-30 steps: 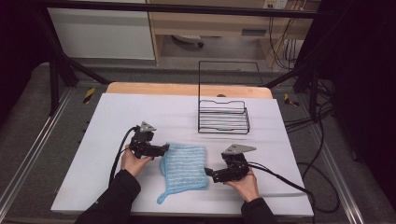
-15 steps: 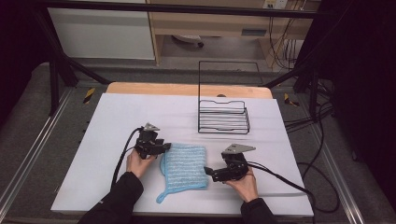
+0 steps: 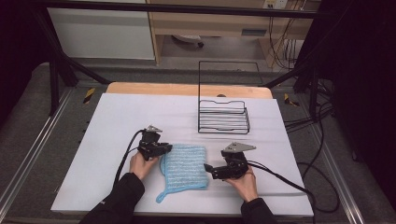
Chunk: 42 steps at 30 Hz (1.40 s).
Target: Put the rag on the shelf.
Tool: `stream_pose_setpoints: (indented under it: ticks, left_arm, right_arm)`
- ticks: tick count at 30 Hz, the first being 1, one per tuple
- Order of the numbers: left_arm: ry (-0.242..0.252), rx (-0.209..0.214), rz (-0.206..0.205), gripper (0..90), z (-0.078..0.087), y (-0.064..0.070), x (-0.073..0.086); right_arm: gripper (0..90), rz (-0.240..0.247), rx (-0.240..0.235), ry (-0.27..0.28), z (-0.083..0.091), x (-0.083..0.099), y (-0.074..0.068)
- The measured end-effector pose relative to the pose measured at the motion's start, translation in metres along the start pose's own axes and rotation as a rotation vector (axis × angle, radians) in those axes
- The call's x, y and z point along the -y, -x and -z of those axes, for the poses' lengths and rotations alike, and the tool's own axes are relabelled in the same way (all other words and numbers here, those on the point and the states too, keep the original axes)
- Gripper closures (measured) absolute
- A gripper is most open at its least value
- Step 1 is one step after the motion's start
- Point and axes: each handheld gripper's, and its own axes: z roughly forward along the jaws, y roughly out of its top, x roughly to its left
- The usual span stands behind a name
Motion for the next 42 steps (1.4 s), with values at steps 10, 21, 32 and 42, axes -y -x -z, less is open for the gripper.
stream_pose_setpoints:
  ticks: [10,21,32,42]
  left_arm:
    - [-0.008,0.002,0.000,77.3,-0.001,0.000,0.000]
    - [0.002,-0.006,-0.005,78.8,-0.001,0.002,0.001]
    - [0.002,-0.010,-0.024,79.5,-0.001,0.003,0.001]
    - [0.006,-0.006,-0.028,81.0,0.000,0.003,0.001]
  right_arm:
    - [14.0,-0.018,0.042,0.020,-0.009,-0.023,0.004]
    - [37.4,-0.070,0.060,-0.053,-0.055,-0.035,0.015]
    - [62.4,-0.064,0.015,-0.100,-0.067,-0.029,0.019]
    - [79.1,-0.104,-0.044,-0.124,-0.069,-0.030,0.021]
